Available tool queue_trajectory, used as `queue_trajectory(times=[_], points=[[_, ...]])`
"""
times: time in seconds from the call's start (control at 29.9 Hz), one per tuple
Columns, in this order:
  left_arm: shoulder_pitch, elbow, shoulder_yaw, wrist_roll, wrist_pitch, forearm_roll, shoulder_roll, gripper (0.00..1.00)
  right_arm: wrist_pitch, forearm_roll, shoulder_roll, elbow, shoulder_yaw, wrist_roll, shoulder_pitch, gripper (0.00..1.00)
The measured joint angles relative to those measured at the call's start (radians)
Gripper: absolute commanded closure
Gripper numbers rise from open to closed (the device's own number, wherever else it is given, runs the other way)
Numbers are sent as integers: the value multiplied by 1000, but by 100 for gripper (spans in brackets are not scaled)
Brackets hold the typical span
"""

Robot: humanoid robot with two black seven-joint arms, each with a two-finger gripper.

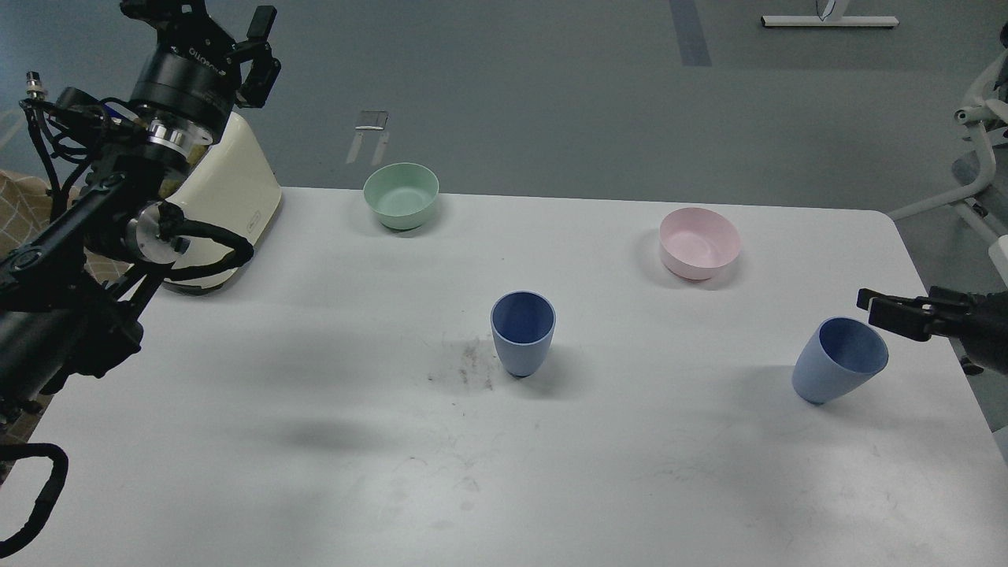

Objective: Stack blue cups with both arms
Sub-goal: 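Reach the right gripper to the other blue cup and grasp it, then lift the blue cup and carry it above the centered blue cup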

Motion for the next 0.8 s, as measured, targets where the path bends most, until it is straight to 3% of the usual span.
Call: queue_trajectory(times=[0.23, 0.44, 0.54, 0.8], points=[[0, 0, 0, 0, 4, 0, -1, 2, 0, -60, 30, -6, -1, -1, -41, 9], [0, 0, -2, 0, 6, 1, 2, 2, 0, -62, 43, -5, -1, -5, -52, 45], [0, 0, -2, 0, 7, 1, 4, 2, 0, -63, 45, -5, 0, -10, -52, 56], [-1, 0, -4, 0, 8, 1, 11, 2, 0, -63, 49, -10, 0, -24, -55, 58]])
